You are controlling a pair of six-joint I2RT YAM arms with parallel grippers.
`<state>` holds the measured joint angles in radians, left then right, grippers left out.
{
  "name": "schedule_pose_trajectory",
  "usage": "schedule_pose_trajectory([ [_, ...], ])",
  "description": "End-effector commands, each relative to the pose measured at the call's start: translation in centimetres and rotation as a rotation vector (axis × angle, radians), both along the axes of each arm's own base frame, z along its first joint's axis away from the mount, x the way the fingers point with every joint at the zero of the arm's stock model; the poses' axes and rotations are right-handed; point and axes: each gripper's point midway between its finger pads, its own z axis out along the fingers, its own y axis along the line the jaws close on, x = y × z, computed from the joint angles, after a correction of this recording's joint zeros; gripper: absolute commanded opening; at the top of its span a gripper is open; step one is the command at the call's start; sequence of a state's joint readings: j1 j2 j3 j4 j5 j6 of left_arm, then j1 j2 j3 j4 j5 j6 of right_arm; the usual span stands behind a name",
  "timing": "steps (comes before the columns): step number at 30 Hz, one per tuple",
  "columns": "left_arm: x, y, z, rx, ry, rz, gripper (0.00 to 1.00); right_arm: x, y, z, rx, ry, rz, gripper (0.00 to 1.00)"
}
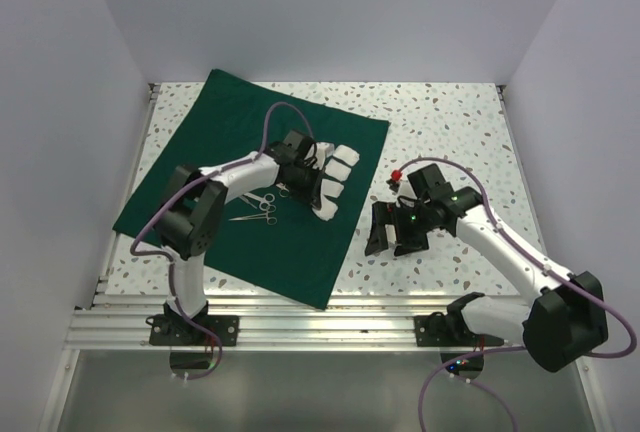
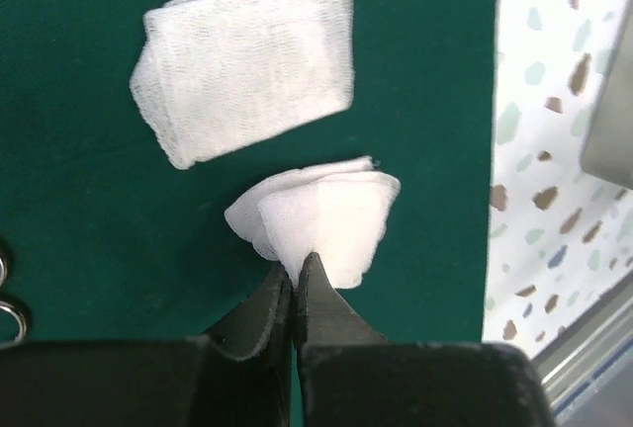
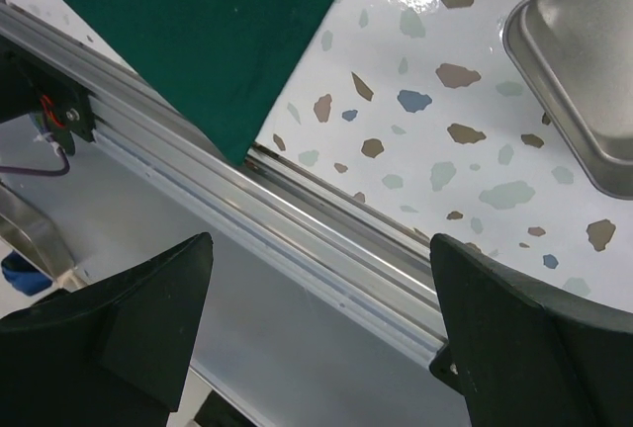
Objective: Prepare the surgical pack
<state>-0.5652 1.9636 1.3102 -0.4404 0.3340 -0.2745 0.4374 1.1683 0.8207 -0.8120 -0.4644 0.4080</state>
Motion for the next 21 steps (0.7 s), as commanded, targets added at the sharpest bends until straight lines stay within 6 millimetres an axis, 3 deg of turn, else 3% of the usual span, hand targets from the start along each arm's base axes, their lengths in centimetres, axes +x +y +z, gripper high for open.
schedule_pose_trajectory([
  [1, -1.0, -1.4, 5.3, -0.116, -0.06, -0.086, 0.0, 1.7, 0.6, 2.3, 0.022, -0.08, 0.05, 0.95],
  [5, -2.3, -2.0, 8.6, -0.197, -0.081, -0.156, 0.0, 2.3, 2.0, 4.1, 0.097, -0.122, 0.104, 0.94],
  [8, -4.4, -2.3, 11.1, -0.278, -0.082, -0.227, 0.0, 2.9, 3.4, 5.9, 0.186, -0.166, 0.143, 0.94],
  [14, -10.8, -2.4, 15.4, -0.451, -0.081, -0.39, 0.0, 3.7, 6.1, 9.9, 0.374, -0.257, 0.237, 0.93],
  [15, -12.2, -2.5, 15.3, -0.465, -0.062, -0.413, 0.0, 3.9, 6.4, 10.5, 0.39, -0.274, 0.261, 0.93],
  [21, -17.2, -3.3, 17.4, -0.549, -0.058, -0.495, 0.0, 3.3, 7.1, 10.4, 0.433, -0.246, 0.352, 0.94],
])
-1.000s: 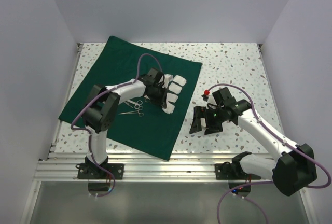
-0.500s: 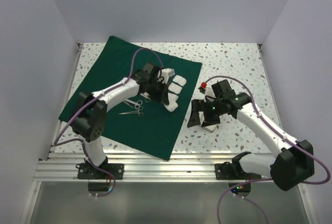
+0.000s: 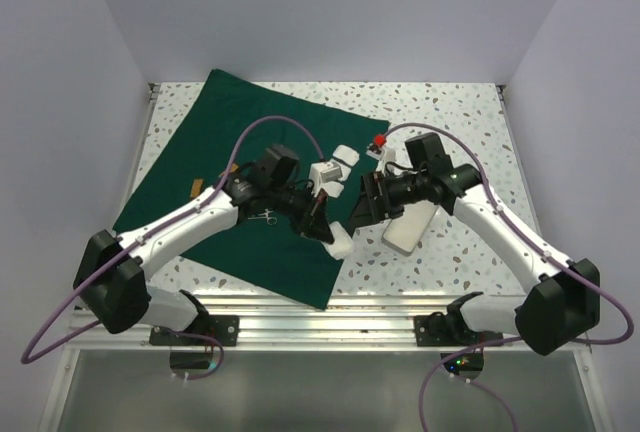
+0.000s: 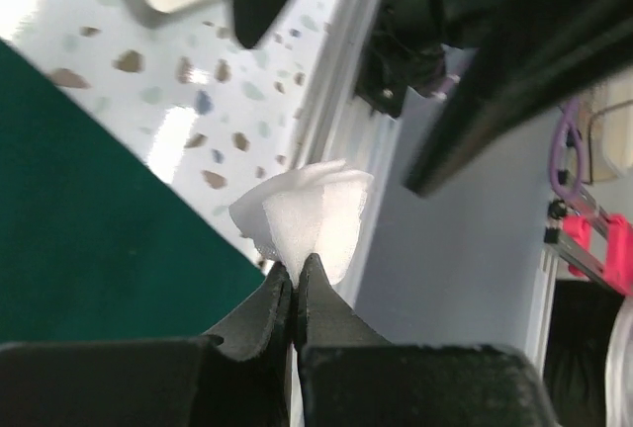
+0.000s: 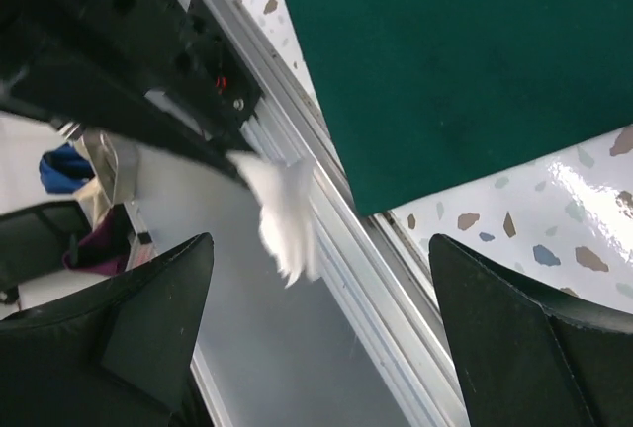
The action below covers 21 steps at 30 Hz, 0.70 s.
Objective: Prepare the surgical pack
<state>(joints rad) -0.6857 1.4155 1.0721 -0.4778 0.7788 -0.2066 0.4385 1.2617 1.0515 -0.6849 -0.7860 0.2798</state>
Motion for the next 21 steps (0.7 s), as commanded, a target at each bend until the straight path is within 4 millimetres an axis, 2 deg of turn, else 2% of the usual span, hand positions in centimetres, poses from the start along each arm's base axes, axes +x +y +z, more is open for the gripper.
schedule_pose_trajectory([
  [1, -3.0, -0.8, 2.5, -0.108, 0.004, -0.08, 0.0, -0.6, 1.3, 1.2, 0.085, -0.031, 0.11, 0.94],
  [3, -3.8, -1.1, 2.8, -0.121, 0.008, -0.091, 0.0, -1.3, 2.1, 1.4, 0.128, -0.003, 0.149, 0.94],
  [9, -4.1, -1.5, 3.0, -0.127, 0.005, -0.086, 0.0, -3.7, 2.9, 1.9, 0.204, 0.039, 0.23, 0.91],
  [16, -4.1, -1.7, 3.2, -0.13, 0.005, -0.092, 0.0, -5.2, 2.6, 0.5, 0.2, 0.1, 0.24, 0.84],
  [19, -4.1, -1.8, 3.2, -0.133, 0.008, -0.098, 0.0, -5.2, 2.8, 0.4, 0.21, 0.098, 0.235, 0.69],
  [20, -4.1, -1.7, 3.2, -0.133, 0.007, -0.099, 0.0, -5.2, 2.8, 0.4, 0.214, 0.109, 0.233, 0.56],
  [21, -4.1, -1.7, 3.1, -0.13, 0.008, -0.096, 0.0, -5.2, 2.9, 0.5, 0.222, 0.113, 0.241, 0.37],
])
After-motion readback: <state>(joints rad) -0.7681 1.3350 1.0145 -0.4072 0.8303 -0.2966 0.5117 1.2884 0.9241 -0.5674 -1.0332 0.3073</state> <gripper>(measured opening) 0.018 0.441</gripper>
